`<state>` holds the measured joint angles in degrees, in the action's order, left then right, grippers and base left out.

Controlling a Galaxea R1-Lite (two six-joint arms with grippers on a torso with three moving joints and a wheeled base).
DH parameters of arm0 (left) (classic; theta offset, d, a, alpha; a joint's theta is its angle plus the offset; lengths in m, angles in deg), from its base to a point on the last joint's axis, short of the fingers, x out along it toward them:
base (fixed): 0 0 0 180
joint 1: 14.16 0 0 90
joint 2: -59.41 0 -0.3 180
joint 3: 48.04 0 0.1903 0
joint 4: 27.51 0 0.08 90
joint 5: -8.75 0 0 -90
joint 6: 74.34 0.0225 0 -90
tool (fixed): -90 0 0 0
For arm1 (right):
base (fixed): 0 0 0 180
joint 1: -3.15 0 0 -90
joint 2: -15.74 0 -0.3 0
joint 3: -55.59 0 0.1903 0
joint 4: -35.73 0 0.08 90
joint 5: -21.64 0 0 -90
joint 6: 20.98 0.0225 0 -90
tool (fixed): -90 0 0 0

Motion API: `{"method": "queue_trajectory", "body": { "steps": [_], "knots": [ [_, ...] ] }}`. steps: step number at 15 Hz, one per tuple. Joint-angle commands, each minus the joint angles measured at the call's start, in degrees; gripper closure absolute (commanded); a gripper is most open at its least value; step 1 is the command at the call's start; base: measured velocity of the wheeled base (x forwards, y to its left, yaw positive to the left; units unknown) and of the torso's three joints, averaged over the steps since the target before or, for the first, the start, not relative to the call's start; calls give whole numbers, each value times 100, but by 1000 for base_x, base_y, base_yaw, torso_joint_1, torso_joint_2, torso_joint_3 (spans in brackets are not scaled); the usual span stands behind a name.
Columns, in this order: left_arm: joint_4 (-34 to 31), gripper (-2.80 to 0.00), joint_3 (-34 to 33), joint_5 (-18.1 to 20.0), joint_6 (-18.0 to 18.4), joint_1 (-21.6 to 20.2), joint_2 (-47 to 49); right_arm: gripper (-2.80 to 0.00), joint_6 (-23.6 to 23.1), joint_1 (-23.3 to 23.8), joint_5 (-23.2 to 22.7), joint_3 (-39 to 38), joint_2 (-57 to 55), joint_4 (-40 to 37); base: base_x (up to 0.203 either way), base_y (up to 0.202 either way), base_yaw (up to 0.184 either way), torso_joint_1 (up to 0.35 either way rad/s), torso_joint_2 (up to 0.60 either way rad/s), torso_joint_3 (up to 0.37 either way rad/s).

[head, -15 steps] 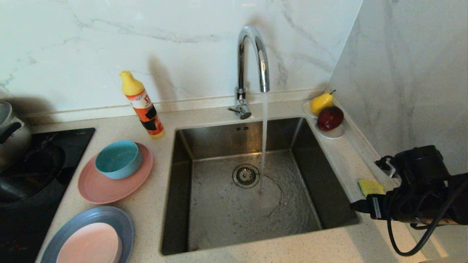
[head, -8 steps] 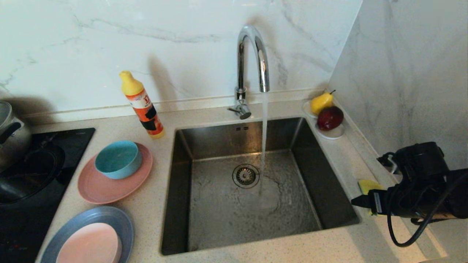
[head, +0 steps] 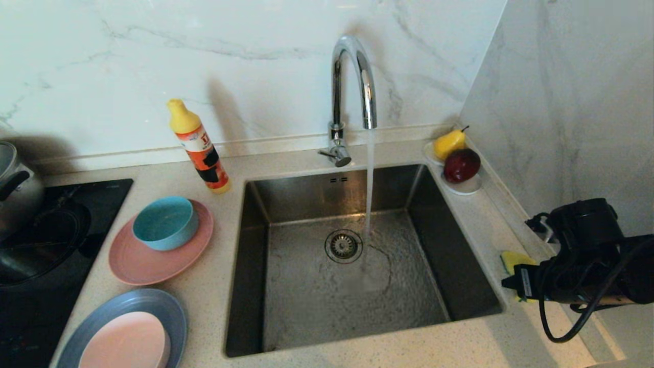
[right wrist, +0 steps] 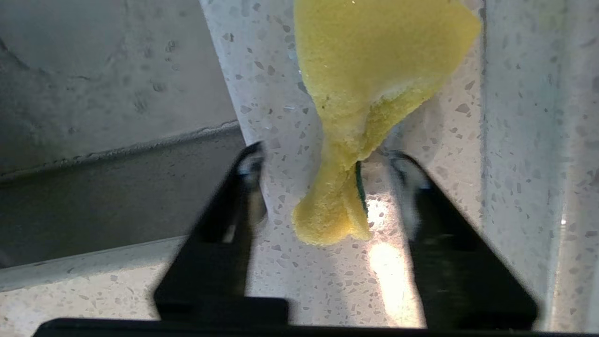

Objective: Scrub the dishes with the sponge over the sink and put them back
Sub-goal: Pick up a bowl and the sponge

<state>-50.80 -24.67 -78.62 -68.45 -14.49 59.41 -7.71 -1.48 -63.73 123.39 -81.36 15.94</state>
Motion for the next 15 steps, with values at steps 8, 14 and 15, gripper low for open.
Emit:
{"method": "queue_trajectory", "body": {
  "steps": [8, 14, 15],
  "knots": [
    [1, 0, -62, 0, 0, -2, 9, 0, 8, -2, 20, 30, 13, 3, 0, 0, 0, 0, 0, 0],
    [1, 0, -62, 0, 0, -2, 9, 0, -241, -669, -5, -57, 1064, -222, 0, 0, 0, 0, 0, 0],
    [1, 0, -62, 0, 0, -2, 9, 0, -282, -829, -1, -62, 1186, -278, 0, 0, 0, 0, 0, 0]
  ]
}}
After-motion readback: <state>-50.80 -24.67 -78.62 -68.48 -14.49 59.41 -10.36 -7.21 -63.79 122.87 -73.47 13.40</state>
